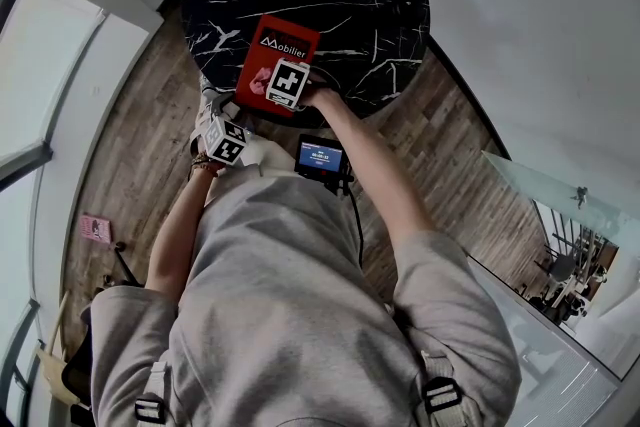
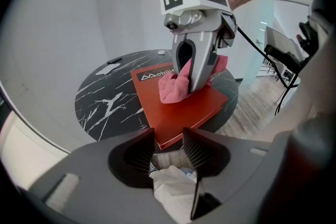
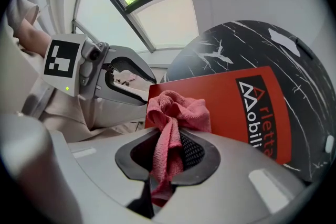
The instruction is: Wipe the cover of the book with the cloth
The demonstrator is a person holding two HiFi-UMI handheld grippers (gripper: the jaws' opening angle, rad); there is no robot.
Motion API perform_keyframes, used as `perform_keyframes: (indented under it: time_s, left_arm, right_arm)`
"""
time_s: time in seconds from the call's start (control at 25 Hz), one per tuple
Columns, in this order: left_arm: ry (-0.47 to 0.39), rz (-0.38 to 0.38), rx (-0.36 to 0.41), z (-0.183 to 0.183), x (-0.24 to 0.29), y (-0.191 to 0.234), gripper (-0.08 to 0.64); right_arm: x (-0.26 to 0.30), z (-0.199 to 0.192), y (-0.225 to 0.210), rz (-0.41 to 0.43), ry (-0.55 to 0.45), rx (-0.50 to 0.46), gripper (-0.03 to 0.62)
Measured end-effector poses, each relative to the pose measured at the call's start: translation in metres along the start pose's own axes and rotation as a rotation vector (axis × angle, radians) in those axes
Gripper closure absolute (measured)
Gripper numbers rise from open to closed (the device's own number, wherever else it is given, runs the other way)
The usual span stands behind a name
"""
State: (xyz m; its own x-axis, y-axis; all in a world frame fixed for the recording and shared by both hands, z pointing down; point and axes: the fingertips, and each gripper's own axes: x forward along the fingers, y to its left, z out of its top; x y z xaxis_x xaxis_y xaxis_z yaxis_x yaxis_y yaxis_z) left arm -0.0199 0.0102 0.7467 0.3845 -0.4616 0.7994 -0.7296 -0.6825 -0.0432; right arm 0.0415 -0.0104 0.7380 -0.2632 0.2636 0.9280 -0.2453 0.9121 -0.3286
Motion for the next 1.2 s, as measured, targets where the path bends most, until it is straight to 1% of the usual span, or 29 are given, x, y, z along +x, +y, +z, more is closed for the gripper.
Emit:
perform_keyframes:
  time_s: [0.08,0.2,0.36,0.68,0.88,1.04,1.12,1.2]
  left_arm:
    - [-0.002,-0.002,-0.001,0.000,0.001,0.000,0.390]
    - [-0.004,-0.005,-0.005,-0.002,0.003,0.000,0.390]
    - [-0.004,-0.006,-0.006,-0.003,0.003,0.000,0.390]
    - [0.004,-0.009,-0.003,-0.002,0.003,0.000,0.388]
    - [0.006,-0.011,0.002,-0.002,0.002,0.000,0.387]
    - [0.007,-0.011,0.006,-0.002,0.002,0.000,0.387]
    - [0.006,-0.010,0.008,-0.001,0.002,0.000,0.387]
    - [0.006,-0.010,0.010,-0.001,0.002,0.000,0.388]
  right_arm:
    - [0.002,-0.002,0.006,0.024,0.007,-0.002,0.518]
    - [0.005,-0.001,0.003,0.006,0.006,-0.030,0.518]
    - [0.008,-0.001,0.011,0.034,0.009,-0.044,0.518]
    - [0.014,-0.004,0.031,0.143,0.017,-0.091,0.518]
    - [0.015,-0.005,0.038,0.184,0.004,-0.091,0.520]
    - [0.017,-0.006,0.049,0.230,0.008,-0.145,0.520]
    - [0.018,-0.007,0.056,0.265,-0.004,-0.150,0.518]
    - [0.018,-0.005,0.063,0.310,-0.046,-0.132,0.515]
